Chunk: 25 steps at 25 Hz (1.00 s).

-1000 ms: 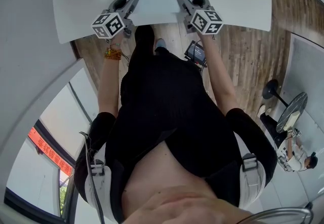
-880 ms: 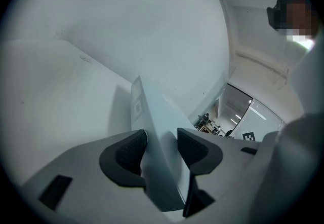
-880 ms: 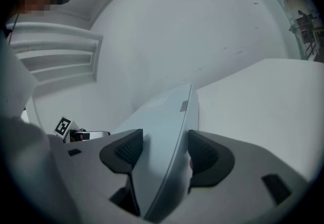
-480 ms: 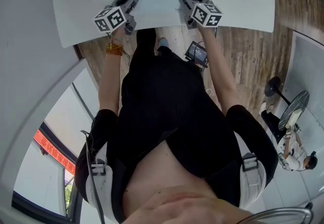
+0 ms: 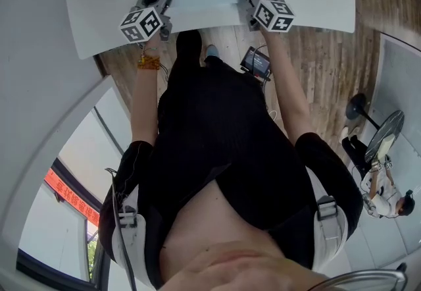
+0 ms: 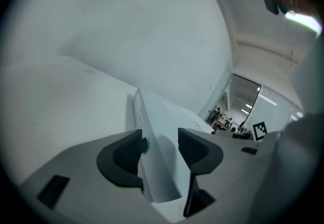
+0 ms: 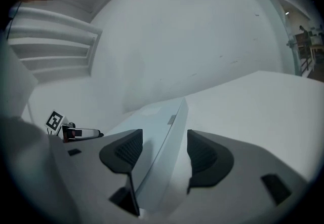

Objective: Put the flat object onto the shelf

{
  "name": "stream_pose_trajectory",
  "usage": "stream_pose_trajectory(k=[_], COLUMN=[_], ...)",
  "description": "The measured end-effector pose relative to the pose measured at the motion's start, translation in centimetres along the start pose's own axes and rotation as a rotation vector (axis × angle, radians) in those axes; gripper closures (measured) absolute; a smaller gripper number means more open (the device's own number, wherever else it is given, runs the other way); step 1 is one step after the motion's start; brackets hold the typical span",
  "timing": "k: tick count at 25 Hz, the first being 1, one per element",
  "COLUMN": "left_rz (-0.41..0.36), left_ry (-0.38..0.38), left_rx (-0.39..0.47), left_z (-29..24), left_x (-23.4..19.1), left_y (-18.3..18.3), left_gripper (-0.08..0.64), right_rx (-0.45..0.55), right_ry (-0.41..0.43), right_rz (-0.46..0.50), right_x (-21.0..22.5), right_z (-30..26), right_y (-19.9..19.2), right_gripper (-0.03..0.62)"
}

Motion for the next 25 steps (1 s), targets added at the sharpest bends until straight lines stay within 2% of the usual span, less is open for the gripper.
stream_pose_trajectory(k=[4, 7, 11, 15, 20, 25], left_rz=[-0.190, -0.300, -0.348, -0.432, -0.427, -0.498], left_ry=[0.032, -0.010, -0.075, -0.095, -0.130, -0.146], left_rx=[0.074, 0.120, 0.164, 0.230, 0.309, 0.356], left_z=[1.7, 1.1, -0.1, 1.2, 2.5, 2.9], left_x=[1.4, 5.1, 9.5, 13.7, 19.2, 21.7], left_y=[2.6, 4.1, 4.9, 5.9, 6.9, 8.8], left_gripper=[0.349, 0.350, 0.350, 0.350, 0.357, 0.367], right_rx=[0.087, 0.153, 0.217, 0.284, 0.339, 0.393], right_ry=[0.020, 0.050, 0.086, 0.143, 0.195, 0.226], right_rz=[0.069, 0.132, 0.160, 0.171, 0.210, 0.252], right_x=[-1.4, -1.9, -2.3, -4.6, -5.8, -7.3], right_z=[1.6, 3.1, 4.7, 7.3, 10.5, 10.7], right_y=[2.8, 5.4, 7.7, 9.6, 12.2, 13.6], right_gripper=[0.321, 0.321, 0.321, 0.321, 0.321, 0.321])
Point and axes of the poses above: the fingertips, and each gripper's own axes: z backward along the fingers, x to its right, y out of its top, the point moved 9 cm from there along z, backward along the fingers, and after that the axes turned 12 degrees about x, right-handed, at the moved point
